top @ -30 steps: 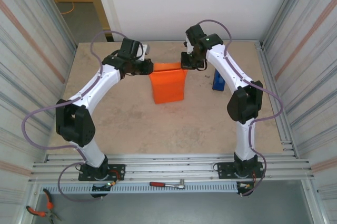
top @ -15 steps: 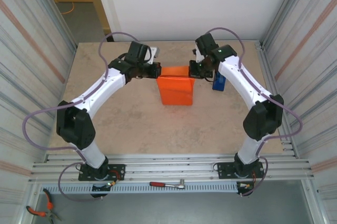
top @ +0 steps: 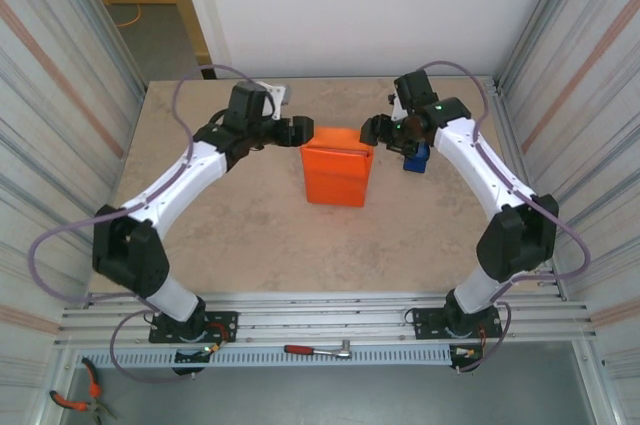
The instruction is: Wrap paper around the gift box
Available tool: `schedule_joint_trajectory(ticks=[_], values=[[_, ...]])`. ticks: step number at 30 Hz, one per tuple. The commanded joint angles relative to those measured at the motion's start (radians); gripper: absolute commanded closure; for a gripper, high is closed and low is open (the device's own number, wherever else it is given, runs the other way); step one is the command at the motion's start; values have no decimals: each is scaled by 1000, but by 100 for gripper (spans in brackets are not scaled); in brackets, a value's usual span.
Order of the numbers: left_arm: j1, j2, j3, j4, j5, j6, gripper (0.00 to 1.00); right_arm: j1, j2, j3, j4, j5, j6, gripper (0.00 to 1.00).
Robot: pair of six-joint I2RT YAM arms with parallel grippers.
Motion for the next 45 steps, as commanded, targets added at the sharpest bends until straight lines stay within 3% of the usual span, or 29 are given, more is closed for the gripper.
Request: schedule_joint_trajectory(ticks=[1, 6, 10, 17, 24, 45], values=[[23, -139, -104, 203, -23, -17, 12, -13, -121, -34, 45, -27, 26, 18], [30, -264, -283, 334, 3, -16, 1, -13, -265, -207, 185, -78, 54, 6], [25, -341, -422, 376, 38, -23, 1, 35, -370, -379, 283, -51, 52, 2], [-50, -391, -604, 478, -28, -48, 1, 130, -432, -594, 422, 58, 37, 0], [-140, -283, -574, 544, -77, -6, 1, 146, -367, -597, 502, 92, 43, 1], [-179, -23, -417, 632, -86, 77, 1, 138, -274, -549, 531, 79, 49, 0]])
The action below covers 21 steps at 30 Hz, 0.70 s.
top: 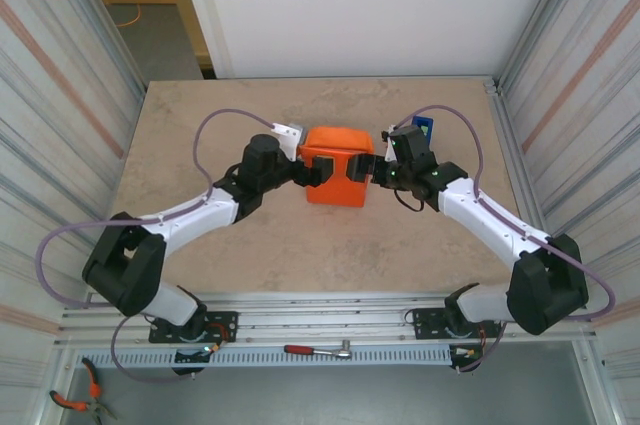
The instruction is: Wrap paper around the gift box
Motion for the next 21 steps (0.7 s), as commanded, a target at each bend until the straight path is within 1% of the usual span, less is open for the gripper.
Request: schedule_joint_trajectory(ticks=[1, 6, 13, 17, 21], values=[[-12, 29, 38, 30, -35, 51, 1, 0, 11, 32, 16, 7, 12, 0], [-22, 60, 46, 47, -124, 64, 1, -7, 17, 33, 22, 2, 18, 1], [-22, 95, 76, 42, -182, 71, 1, -13, 35, 43, 36, -8, 22, 1], [-22, 121, 100, 19, -217, 65, 5, -13, 41, 51, 48, -10, 23, 1], [-23, 133, 95, 18, -225, 65, 10, -15, 51, 65, 57, -1, 21, 0]])
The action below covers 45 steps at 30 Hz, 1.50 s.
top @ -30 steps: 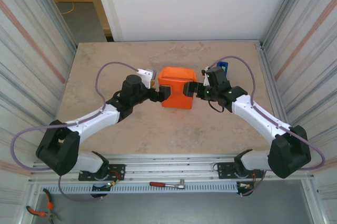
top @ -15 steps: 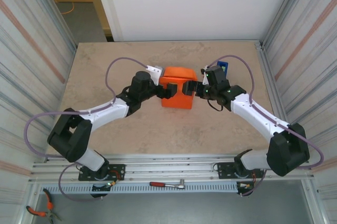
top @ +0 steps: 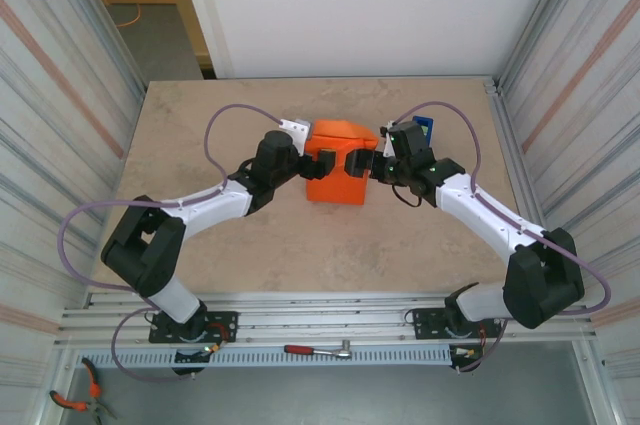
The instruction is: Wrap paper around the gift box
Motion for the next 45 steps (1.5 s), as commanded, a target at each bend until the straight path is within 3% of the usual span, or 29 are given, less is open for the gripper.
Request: schedule_joint_trajectory(ticks=[1, 15, 24, 30, 38, 45], values=[[-5, 13, 20, 6, -38, 13, 11, -9, 22, 45, 27, 9, 16, 0], [-13, -18, -15, 20, -9, 1, 17, 0, 158, 91, 57, 95, 23, 4], [11, -157, -28, 34, -56, 15, 4, 27, 161, 47, 27, 144, 36, 9], [28, -221, -59, 36, -44, 11, 3, 36, 152, 24, 22, 141, 43, 11], [7, -163, -80, 51, -2, 10, 3, 42, 151, 18, 23, 134, 46, 11], [2, -35, -15, 61, -70, 38, 5, 44, 156, 15, 23, 134, 44, 12]])
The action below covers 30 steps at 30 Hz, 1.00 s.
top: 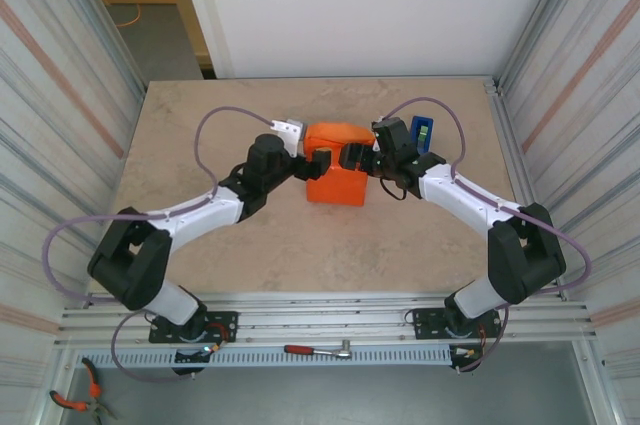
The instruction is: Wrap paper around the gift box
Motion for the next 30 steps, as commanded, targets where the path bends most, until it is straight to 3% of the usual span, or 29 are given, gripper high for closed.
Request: schedule_joint_trajectory(ticks=[1, 10, 21, 30], values=[[-3, 62, 58, 29, -66, 34, 5, 11, 11, -31, -67, 29, -2, 13], [-18, 129, 42, 24, -171, 53, 9, 11, 6, -15, -80, 17, -6, 14], [-42, 102, -14, 33, -185, 35, 11, -43, -148, 34, -116, -13, 5, 7], [-50, 93, -28, 26, -185, 34, 12, -29, -131, 5, -89, -8, 17, 7]])
